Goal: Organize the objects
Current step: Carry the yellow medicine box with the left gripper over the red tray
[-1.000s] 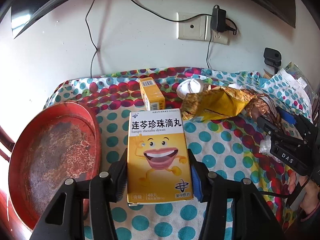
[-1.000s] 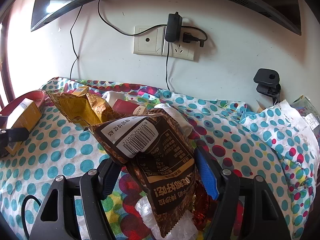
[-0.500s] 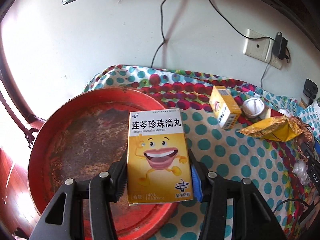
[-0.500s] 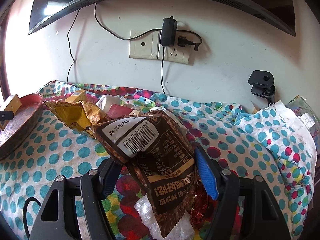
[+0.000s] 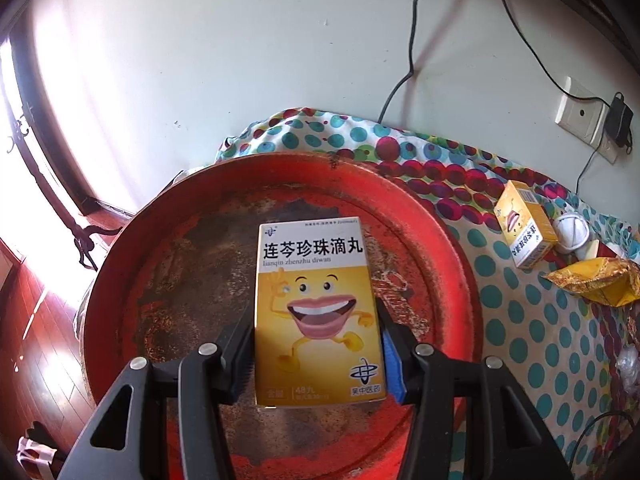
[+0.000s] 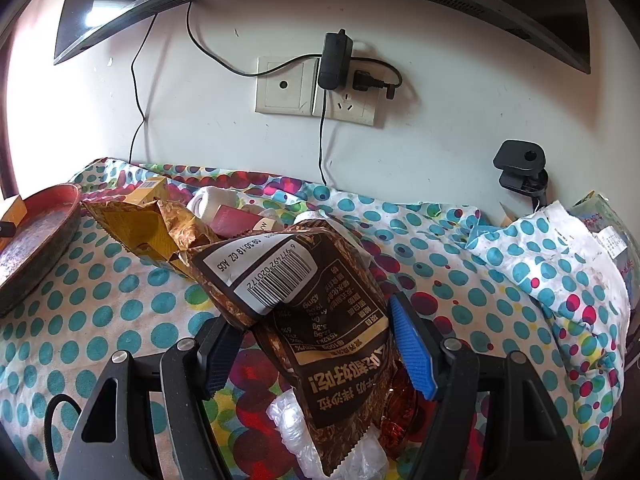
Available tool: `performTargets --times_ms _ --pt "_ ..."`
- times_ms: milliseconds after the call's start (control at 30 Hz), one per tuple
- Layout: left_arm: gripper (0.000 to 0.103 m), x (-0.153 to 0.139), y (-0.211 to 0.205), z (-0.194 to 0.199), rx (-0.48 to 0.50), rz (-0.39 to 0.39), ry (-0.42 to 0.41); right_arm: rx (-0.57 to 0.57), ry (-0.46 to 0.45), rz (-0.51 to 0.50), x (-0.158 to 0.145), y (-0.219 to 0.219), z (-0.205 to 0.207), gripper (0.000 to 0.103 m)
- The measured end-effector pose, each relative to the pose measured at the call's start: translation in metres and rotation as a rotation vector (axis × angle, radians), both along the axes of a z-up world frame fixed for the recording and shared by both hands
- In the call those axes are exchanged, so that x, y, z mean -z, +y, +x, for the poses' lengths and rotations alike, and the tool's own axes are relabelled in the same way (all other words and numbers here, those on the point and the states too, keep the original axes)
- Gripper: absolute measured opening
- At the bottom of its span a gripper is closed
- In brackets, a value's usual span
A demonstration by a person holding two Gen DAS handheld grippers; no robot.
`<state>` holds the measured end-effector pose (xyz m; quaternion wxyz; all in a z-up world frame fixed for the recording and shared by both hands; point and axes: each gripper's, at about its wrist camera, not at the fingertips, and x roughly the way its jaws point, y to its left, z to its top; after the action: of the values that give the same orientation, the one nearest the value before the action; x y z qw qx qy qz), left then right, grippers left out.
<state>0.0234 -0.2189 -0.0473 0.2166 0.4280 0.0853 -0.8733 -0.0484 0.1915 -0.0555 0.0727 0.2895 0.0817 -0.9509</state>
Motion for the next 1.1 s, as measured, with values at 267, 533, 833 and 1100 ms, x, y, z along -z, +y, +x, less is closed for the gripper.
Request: performTargets --times_ms 267,533,833,1100 --pt "0.053 0.004 -0.04 0.008 -0.073 0.022 -0.019 0.006 -0.003 0.014 0.001 -0.001 0.0 0.068" --pt "0.053 0.018 -0.066 0.015 -0.111 0.015 -0.057 0.019 0.003 0.034 0.0 -0.003 -0.001 0.068" --pt "0.053 0.027 -0.086 0.023 -0.145 0.04 -0.07 0.035 0.013 0.048 0.0 -0.004 0.001 0.068" --pt "0.053 0.037 -0.096 0.025 -0.166 0.047 -0.096 0.042 0.018 0.057 0.0 -0.003 0.002 0.068"
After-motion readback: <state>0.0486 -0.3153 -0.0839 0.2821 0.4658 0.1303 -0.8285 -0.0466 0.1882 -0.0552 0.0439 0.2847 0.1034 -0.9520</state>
